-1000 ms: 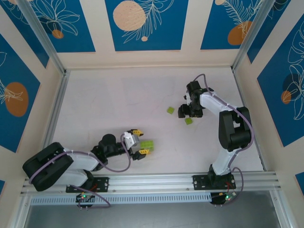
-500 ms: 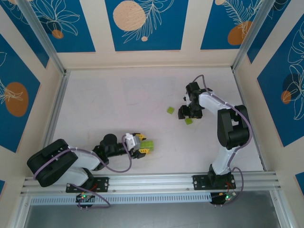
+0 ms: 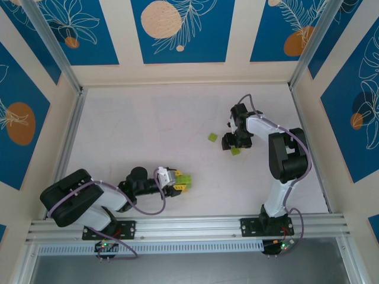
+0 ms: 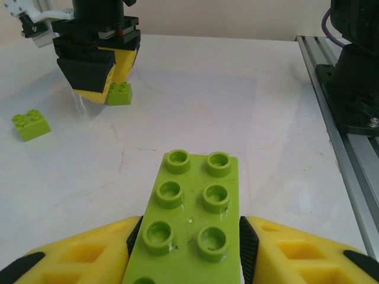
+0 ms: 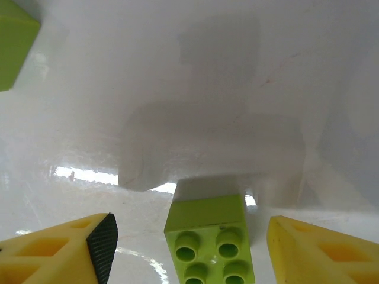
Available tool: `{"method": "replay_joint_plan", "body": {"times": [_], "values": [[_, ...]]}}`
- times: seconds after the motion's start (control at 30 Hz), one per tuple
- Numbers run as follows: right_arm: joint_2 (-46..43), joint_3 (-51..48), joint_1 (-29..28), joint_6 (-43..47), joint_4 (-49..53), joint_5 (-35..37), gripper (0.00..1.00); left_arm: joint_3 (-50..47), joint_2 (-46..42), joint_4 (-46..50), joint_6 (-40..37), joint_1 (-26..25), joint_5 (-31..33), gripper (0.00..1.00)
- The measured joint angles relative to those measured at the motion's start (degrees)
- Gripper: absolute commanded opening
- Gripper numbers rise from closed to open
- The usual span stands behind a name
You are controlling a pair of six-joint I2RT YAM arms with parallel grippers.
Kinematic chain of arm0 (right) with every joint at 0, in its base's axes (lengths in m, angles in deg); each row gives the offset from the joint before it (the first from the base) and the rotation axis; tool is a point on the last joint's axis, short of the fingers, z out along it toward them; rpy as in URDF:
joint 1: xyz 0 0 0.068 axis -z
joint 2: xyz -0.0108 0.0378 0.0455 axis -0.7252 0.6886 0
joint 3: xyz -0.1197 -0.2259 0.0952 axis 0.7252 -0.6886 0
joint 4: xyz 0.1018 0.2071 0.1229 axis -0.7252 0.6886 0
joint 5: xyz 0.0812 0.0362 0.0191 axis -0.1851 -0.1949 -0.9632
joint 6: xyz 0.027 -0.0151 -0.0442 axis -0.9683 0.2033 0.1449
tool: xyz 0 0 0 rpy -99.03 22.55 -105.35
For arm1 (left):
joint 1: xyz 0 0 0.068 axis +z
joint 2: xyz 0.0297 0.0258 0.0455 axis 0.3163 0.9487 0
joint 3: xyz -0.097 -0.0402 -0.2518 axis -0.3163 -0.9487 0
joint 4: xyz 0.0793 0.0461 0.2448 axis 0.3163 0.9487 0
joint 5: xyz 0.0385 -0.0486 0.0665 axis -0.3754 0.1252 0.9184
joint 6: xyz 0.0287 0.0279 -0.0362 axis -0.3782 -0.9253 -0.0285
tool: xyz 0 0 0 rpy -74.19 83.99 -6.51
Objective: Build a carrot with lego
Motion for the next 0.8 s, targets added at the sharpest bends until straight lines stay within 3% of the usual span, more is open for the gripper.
{"method": "replay_joint_plan", "body": {"times": [0.3,0.8], "values": [[-0.3,-2.2,0.0,0.1,0.1,1.0,0.59,0.1,0.0,0.1,0.0,0.0,0.0,0.42],[-1.7,-3.4,2.0,0.1,-1.1,-1.0,0.58,0.9,0.0,1.3,0.0,0.0,0.0,0.41]]}}
